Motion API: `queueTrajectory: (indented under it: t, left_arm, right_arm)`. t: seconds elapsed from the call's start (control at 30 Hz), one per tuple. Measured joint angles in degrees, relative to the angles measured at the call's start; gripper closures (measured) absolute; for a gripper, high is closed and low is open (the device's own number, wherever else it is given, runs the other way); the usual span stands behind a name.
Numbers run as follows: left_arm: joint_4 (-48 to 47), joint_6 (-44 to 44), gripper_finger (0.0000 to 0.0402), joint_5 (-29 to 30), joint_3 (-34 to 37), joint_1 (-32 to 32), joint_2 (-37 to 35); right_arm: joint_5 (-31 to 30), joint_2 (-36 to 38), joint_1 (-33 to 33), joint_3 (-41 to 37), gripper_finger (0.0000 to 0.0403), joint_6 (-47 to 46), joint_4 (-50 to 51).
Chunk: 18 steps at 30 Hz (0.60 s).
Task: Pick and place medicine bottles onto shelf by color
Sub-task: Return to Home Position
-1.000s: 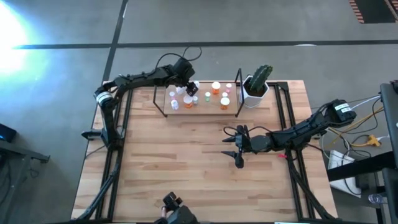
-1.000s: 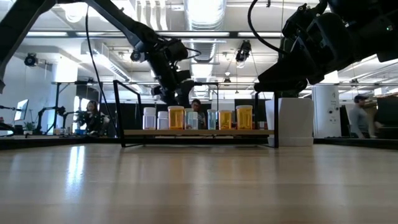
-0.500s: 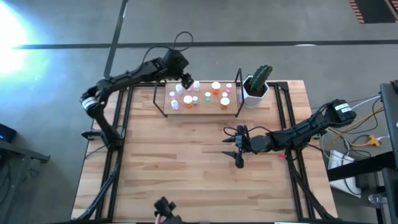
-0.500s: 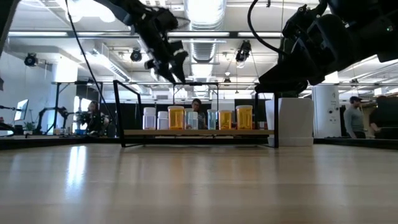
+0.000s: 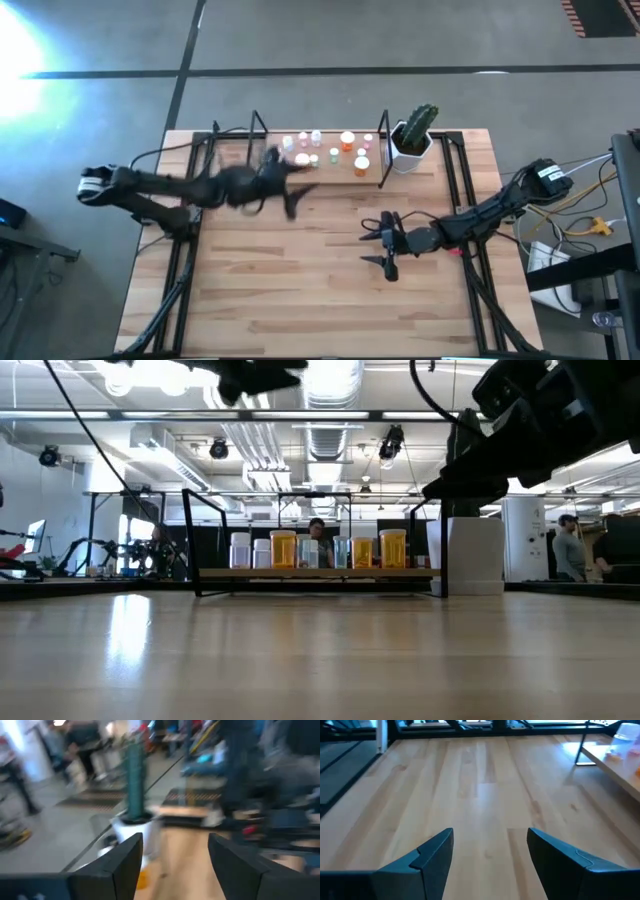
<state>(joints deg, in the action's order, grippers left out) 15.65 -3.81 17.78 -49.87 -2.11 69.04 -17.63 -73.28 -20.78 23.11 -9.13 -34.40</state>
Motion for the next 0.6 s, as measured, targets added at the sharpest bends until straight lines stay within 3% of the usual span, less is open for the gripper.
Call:
queueTrajectory:
  t: [0.13, 0.3, 0.4, 0.6]
  left_arm:
    - [4.98, 0.35, 0.02, 7.22, 6.49, 12.4, -3.77]
    - [4.44, -0.01, 0.0201, 21.63, 9.26, 23.69, -6.5]
    - [2.77, -0.12, 0.0201, 25.63, 9.41, 26.11, -7.83]
    - [-0.8, 0.45, 0.0201, 26.12, 10.69, 26.33, -10.7]
  right_arm:
    - [0.01, 0.24, -2.31, -0.01, 0.0164, -1.45, -0.43]
    - [0.02, 5.03, -4.0, -0.04, 0.0176, -0.67, 2.36]
    - [0.0, 12.24, -3.98, -0.04, 0.0185, 0.27, 7.07]
    - [-0.45, 32.98, -3.98, -0.04, 0.0208, 1.69, 24.4]
